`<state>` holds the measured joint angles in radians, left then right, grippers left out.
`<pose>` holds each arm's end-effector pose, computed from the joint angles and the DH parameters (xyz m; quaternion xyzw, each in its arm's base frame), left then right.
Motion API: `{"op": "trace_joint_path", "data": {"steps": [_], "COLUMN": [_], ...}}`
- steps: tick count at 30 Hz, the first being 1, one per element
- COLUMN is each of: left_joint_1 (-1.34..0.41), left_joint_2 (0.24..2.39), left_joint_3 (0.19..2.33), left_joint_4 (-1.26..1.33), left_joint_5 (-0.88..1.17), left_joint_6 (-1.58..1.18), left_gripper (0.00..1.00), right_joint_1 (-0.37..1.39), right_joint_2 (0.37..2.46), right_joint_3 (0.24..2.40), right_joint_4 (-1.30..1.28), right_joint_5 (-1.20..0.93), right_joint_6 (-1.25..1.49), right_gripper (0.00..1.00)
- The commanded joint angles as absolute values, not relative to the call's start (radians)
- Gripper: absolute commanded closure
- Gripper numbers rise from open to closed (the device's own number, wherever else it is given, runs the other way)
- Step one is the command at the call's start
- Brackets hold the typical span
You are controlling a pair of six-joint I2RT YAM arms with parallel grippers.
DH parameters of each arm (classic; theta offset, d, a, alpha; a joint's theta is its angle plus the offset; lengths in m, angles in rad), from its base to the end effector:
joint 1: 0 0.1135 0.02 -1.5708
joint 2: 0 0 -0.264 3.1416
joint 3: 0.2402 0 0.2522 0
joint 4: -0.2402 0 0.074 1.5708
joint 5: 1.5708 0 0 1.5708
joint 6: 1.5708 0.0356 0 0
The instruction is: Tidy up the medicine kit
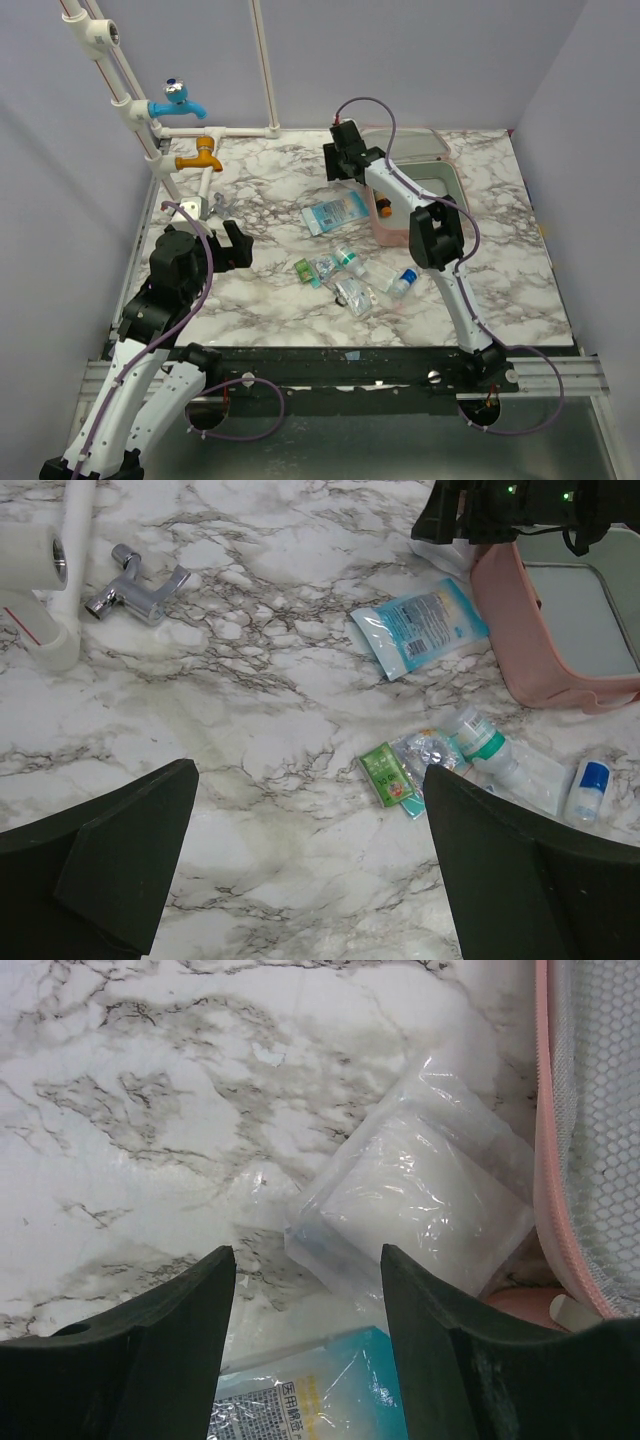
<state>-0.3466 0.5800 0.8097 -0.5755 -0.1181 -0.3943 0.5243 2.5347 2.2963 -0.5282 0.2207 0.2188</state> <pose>0.1208 -0.0392 0.3353 -0.0534 0.8157 -0.1628 0.5525 0.4951 0.2773 0.1891 -0.0966 0.9106 0.0468 0.3992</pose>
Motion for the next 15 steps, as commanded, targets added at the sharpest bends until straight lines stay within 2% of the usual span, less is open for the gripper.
{"op": "trace_joint_path", "data": {"steps": [1,15], "left_joint_1": [-0.339,-0.336], "left_joint_2": [0.586,0.607], "left_joint_3": [0.822,0.825], "left_joint_4": [-0.578,-0.576], "left_joint_5": [-0.095,-0.089], "left_joint_6": [-0.399,-0.396], "left_gripper": [0.02,0.01], "right_joint_1": [0.533,0.532], "right_joint_2": [2.537,2.648], "right_joint_3": [2.275,2.371], "right_joint_4": [-0.437,-0.411], "right_joint_5": [0.259,0.352], "right_joint_6": [0.177,0.133], "right_gripper": [0.37,0.37]}}
